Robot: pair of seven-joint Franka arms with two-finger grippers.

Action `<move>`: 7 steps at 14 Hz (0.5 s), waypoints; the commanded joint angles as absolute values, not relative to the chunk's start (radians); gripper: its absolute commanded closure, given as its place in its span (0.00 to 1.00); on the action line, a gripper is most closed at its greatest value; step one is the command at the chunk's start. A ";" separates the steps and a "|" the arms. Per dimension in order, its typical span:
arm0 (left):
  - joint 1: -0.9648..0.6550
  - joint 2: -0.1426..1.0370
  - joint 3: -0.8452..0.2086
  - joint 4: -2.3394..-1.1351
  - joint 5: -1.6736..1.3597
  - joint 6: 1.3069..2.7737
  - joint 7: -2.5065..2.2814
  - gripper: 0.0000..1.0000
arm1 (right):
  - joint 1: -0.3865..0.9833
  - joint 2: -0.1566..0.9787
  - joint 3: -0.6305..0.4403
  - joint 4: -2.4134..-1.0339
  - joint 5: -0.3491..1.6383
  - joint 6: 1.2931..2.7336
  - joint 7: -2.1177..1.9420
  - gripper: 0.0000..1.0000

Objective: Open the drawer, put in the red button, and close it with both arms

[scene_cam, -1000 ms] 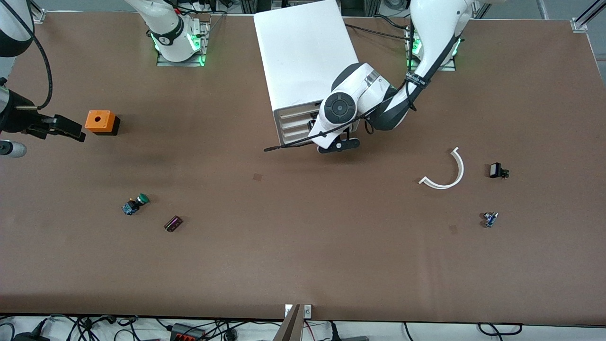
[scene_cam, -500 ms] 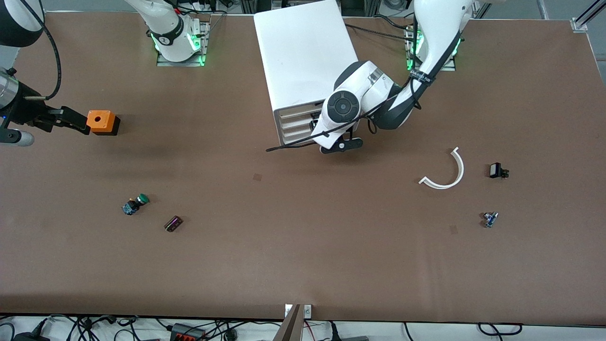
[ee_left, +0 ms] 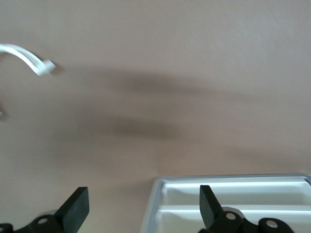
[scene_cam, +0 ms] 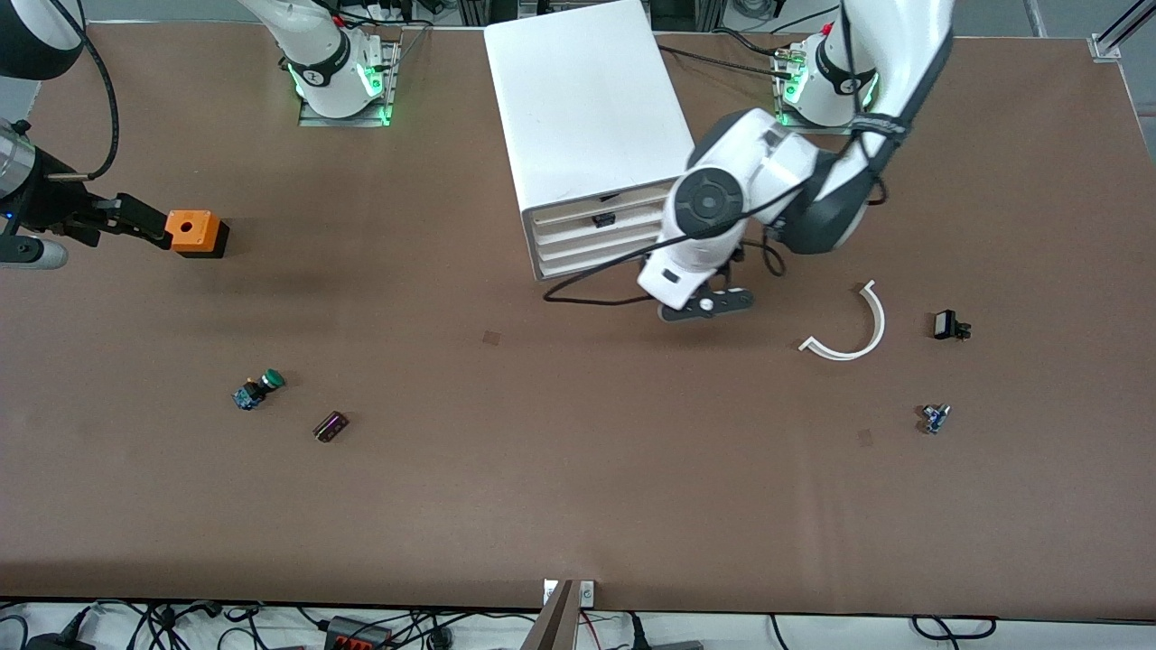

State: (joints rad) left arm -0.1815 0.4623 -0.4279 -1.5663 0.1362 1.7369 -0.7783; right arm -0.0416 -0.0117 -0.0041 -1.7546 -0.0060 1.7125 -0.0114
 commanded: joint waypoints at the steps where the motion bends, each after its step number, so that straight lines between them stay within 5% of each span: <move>1: -0.074 0.434 -0.440 -1.490 0.156 1.652 -0.620 0.00 | -0.061 -0.032 0.012 -1.759 -0.015 1.694 -0.034 0.00; 7: 0.090 0.280 -0.419 -1.451 0.134 1.549 -0.208 0.00 | -0.061 -0.032 0.012 -1.766 -0.026 1.703 -0.037 0.00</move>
State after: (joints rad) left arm 0.0580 0.3752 -0.4255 -1.4309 0.1402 1.5809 -0.3298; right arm -0.0424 -0.0161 -0.0041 -1.7546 -0.0084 1.7074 -0.0156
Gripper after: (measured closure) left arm 0.000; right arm 0.000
